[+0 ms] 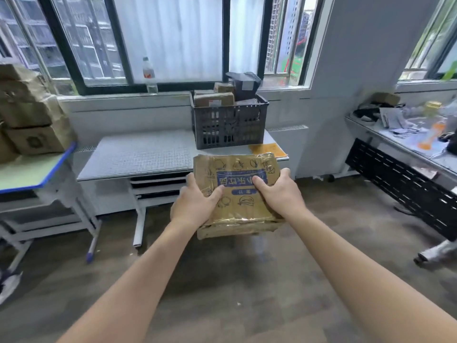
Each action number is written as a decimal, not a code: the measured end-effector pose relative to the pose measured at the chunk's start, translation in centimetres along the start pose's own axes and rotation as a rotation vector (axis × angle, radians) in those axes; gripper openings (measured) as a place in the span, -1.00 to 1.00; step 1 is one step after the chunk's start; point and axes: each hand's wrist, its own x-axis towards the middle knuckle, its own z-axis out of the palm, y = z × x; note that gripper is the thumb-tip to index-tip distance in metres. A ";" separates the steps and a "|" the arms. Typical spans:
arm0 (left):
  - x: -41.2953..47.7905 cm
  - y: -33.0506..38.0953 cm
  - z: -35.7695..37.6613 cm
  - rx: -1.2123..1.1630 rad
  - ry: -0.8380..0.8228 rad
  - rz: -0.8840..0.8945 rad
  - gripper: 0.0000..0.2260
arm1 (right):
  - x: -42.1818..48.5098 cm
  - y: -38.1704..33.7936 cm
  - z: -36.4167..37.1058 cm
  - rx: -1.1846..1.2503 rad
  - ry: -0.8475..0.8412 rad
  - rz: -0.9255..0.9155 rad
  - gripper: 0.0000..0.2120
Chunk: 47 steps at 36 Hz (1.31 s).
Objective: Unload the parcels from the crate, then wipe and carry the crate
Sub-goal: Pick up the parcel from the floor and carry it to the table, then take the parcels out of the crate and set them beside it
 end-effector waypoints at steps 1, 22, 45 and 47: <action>1.8 0.4 0.3 0.014 0.007 0.002 -0.38 | 1.8 -0.2 0.3 0.013 0.001 -0.004 -0.44; 35.8 12.5 5.7 0.069 0.110 -0.088 -0.42 | 40.5 -5.6 1.8 -0.035 -0.134 -0.125 -0.46; 71.1 12.5 0.3 -0.312 0.141 -0.058 -0.27 | 72.8 -20.9 12.3 0.047 -0.159 -0.231 -0.35; 73.8 12.6 0.0 -0.373 0.143 -0.077 -0.33 | 75.2 -21.8 13.2 0.072 -0.163 -0.239 -0.37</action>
